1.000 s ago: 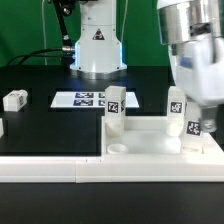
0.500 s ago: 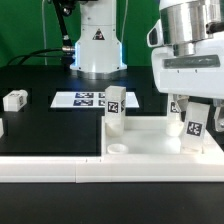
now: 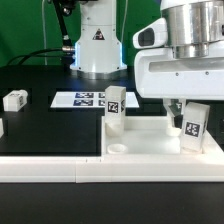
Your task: Assemble square table
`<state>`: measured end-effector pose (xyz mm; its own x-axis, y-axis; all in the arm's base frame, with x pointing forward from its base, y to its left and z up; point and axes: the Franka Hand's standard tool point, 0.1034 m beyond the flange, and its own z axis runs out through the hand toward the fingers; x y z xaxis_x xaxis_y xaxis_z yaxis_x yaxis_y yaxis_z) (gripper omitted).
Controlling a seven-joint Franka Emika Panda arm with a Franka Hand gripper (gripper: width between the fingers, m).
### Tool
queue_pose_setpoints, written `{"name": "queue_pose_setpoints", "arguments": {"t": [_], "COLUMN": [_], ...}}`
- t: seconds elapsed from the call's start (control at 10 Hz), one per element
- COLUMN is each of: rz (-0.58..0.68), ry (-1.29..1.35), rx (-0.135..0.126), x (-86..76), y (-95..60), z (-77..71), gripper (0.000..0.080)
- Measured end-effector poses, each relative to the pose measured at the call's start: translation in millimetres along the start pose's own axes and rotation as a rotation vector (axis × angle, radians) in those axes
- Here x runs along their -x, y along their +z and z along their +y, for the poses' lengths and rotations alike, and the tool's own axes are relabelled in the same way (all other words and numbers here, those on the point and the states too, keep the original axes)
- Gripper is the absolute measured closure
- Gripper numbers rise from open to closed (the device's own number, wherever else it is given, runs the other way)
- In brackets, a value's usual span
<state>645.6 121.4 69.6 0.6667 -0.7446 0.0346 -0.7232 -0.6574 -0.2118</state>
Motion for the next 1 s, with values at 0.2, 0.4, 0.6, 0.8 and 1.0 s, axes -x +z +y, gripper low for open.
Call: {"name": "queue_pose_setpoints", "arguments": {"t": [0.2,0.4,0.6,0.8,1.0], "rz": [-0.007,-0.007,-0.011,-0.02,-0.051], "ry": [0.129,0.267,0.567,0.94,1.111], "rx": [0.025,0.034,0.056,0.052,0.034], "x": [-2.9,-4.1,-3.5,-1.3,-0.5], "y": [1.8,2.3,0.9,3.2,3.5], "z": [12.7,16.9,21.7,30.1,32.9], "gripper": [0.0389,0.0482,0.049,0.0504,0.0507]}}
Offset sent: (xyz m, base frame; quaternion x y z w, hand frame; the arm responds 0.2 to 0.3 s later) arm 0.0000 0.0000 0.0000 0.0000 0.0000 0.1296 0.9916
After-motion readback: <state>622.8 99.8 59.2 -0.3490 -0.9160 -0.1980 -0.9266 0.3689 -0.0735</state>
